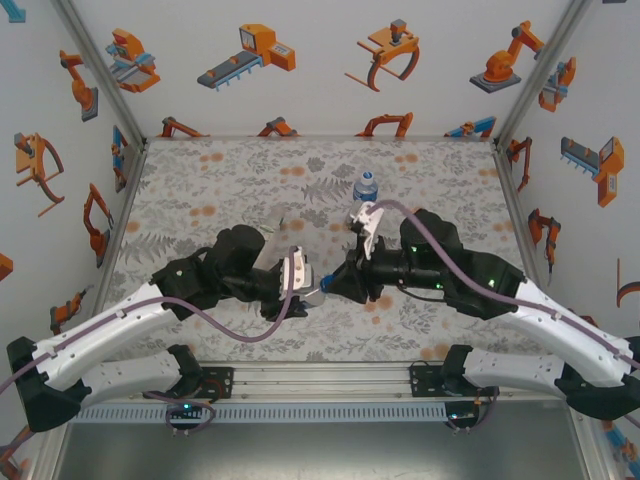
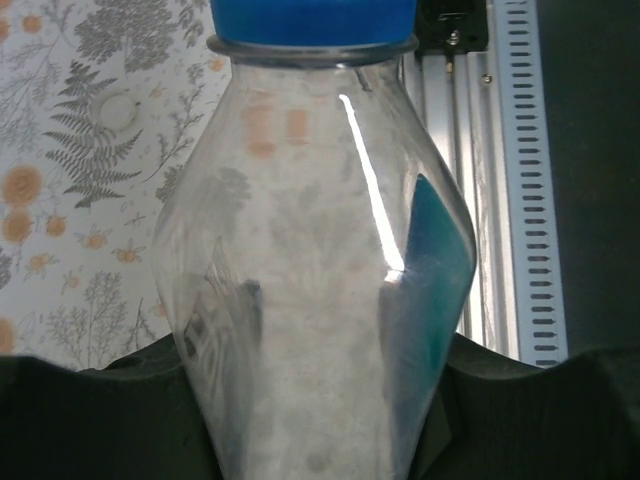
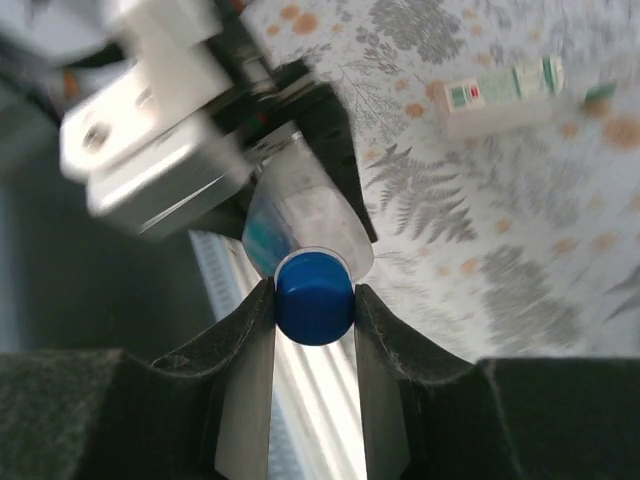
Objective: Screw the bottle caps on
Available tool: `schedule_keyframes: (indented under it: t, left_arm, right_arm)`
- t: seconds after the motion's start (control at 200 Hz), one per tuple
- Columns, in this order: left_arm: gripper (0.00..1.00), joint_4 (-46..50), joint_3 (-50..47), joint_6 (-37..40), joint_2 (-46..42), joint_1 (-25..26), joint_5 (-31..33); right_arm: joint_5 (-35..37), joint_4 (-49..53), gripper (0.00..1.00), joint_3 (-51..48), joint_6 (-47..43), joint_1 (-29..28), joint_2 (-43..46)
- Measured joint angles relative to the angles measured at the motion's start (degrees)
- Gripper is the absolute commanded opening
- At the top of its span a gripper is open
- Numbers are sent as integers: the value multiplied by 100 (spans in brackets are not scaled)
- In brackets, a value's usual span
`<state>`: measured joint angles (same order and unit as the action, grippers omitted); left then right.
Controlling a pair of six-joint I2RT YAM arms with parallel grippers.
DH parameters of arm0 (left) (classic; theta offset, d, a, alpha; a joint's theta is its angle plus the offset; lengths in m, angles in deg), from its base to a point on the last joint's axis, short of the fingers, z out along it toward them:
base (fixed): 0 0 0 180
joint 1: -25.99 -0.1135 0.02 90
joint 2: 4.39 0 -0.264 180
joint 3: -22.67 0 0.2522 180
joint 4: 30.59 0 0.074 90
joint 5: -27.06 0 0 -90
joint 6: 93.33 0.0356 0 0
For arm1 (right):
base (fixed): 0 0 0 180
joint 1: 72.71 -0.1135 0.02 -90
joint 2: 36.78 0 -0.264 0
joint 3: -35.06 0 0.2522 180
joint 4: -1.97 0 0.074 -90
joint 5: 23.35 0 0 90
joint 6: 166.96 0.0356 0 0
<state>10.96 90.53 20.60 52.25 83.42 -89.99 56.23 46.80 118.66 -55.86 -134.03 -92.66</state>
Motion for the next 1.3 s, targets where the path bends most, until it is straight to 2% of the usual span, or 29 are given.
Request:
schedule_keyframes:
  t: [0.165,0.24,0.32,0.461,0.521,0.596,0.801,1.051,1.192,1.302]
  left_arm:
    - [0,-81,-107,-83,-20,-9,315]
    - [0,-35,-125,-105,-15,-13,426]
    - [0,-20,-127,-127,-15,-26,531]
    - [0,-83,-127,-127,13,-46,557]
    - [0,-164,-127,-122,24,-46,542]
    - [0,-275,-127,-120,31,-2,424]
    - [0,-396,-127,-120,31,31,203]
    - [0,-420,-125,-120,28,31,-144]
    - [0,-420,-125,-122,28,31,-385]
    - [0,-420,-125,-122,28,31,-516]
  right_arm:
    - [933,-66,0,-374,3134,0,107]
    - [1126,-129,0,-529,3950,0,120]
    - [1255,-131,0,-540,4411,2,70]
    - [1373,-131,38,-525,4378,0,72]
    - [1408,-155,47,-496,4105,0,107]
    - [1482,-304,52,-437,3543,2,186]
    - [1027,-518,53,-87,1141,7,459]
    - [-407,280,54,892,-2284,7,94]
    - [-1078,741,54,966,-3576,4,-72]
    - [-1309,817,53,861,-4135,7,-101]
